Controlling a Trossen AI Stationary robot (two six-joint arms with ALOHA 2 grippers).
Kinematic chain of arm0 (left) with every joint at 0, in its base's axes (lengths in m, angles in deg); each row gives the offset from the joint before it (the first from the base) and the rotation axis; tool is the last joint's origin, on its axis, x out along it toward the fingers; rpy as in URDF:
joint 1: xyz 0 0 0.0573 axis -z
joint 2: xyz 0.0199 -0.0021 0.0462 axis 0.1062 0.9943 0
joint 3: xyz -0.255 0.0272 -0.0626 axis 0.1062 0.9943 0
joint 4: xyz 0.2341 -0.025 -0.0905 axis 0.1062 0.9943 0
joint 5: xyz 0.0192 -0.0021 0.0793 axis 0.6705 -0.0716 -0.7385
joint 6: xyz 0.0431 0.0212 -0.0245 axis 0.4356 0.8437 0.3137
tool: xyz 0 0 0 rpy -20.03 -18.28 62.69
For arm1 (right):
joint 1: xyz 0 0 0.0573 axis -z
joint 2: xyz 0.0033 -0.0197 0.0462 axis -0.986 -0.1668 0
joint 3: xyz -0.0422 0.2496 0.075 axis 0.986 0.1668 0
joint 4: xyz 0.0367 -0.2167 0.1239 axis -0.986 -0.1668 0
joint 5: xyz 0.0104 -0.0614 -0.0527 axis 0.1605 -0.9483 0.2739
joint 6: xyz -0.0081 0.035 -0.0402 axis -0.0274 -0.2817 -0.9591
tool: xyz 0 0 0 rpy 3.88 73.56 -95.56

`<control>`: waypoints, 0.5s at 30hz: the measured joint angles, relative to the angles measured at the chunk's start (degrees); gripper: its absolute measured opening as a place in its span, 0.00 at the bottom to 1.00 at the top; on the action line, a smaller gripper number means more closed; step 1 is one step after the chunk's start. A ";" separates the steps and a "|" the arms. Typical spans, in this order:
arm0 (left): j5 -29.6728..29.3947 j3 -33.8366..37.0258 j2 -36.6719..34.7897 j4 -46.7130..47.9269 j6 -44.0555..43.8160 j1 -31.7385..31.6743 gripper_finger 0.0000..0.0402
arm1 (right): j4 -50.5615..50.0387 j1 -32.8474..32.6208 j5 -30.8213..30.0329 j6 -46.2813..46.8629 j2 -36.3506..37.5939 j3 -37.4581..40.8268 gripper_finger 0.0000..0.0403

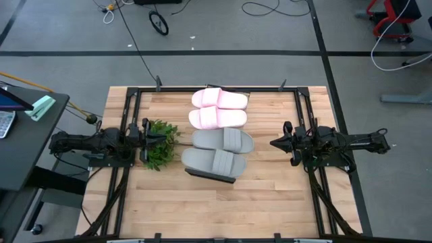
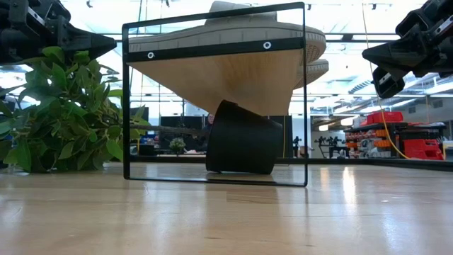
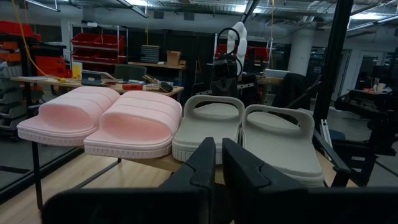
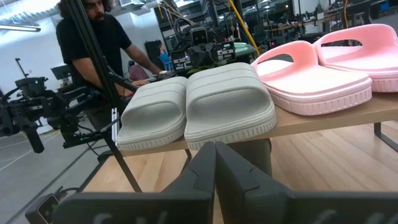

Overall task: Pick and place slides into the shelf
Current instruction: Return to Home Position

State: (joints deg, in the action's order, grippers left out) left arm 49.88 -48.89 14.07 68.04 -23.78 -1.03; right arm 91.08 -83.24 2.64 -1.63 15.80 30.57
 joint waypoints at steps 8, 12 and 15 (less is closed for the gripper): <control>-0.01 -0.02 -0.02 0.01 -0.04 0.00 0.06 | 0.00 -0.01 -0.02 0.00 -0.01 0.00 0.03; -0.01 -0.01 -0.02 0.01 -0.04 0.00 0.05 | 0.00 0.01 -0.02 0.00 -0.01 0.00 0.03; 0.01 -0.02 0.00 0.01 0.00 0.00 0.05 | 0.00 -0.01 -0.01 -0.01 -0.01 0.00 0.03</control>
State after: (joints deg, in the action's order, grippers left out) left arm 49.89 -48.91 14.07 68.05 -23.78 -1.03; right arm 91.08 -83.25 2.63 -1.64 15.79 30.57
